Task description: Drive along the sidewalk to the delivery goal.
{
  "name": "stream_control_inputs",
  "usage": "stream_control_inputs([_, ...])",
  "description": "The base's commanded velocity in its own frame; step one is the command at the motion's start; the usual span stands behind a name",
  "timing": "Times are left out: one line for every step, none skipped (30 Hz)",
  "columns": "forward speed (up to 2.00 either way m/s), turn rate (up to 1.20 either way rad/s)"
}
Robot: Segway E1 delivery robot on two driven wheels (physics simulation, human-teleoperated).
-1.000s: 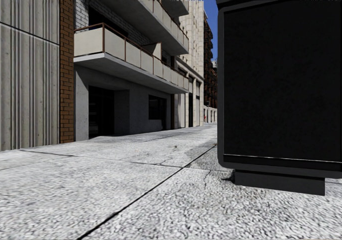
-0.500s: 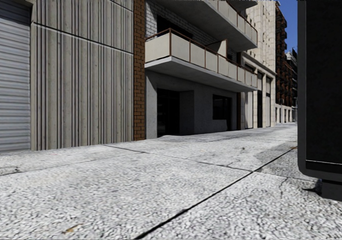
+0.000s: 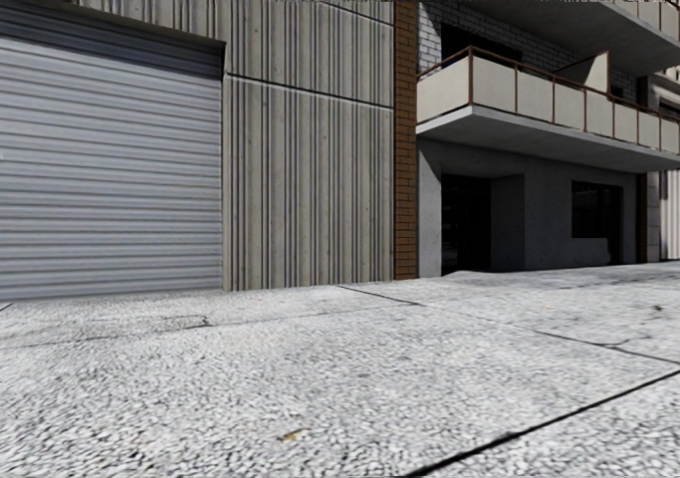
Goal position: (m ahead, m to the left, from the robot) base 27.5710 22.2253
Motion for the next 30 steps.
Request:
stream_control_inputs([0.00, 0.76])
stream_control_inputs([0.00, 0.76])
stream_control_inputs([0.00, 0.76])
stream_control_inputs([0.00, 0.76])
stream_control_inputs([0.00, 0.76])
stream_control_inputs([0.00, 0.76])
stream_control_inputs([0.00, 0.76])
stream_control_inputs([0.00, 0.76])
stream_control_inputs([0.00, 0.76])
stream_control_inputs([0.00, 0.76])
stream_control_inputs([0.00, 0.76])
stream_control_inputs([0.00, 0.76])
stream_control_inputs([0.00, 0.76])
stream_control_inputs([0.00, 0.76])
stream_control_inputs([0.00, 0.76])
stream_control_inputs([0.00, 0.76])
stream_control_inputs([0.00, 0.76])
stream_control_inputs([0.00, 0.76])
stream_control_inputs([0.00, 0.76])
stream_control_inputs([0.00, 0.76])
stream_control_inputs([0.00, 0.76])
stream_control_inputs([0.00, 0.76])
stream_control_inputs([0.00, 0.76])
stream_control_inputs([0.00, 0.76])
stream_control_inputs([0.00, 0.76])
stream_control_inputs([0.00, 0.76])
stream_control_inputs([0.00, 0.75])
stream_control_inputs([0.00, 0.69])
stream_control_inputs([0.00, 0.68])
stream_control_inputs([0.00, 0.67])
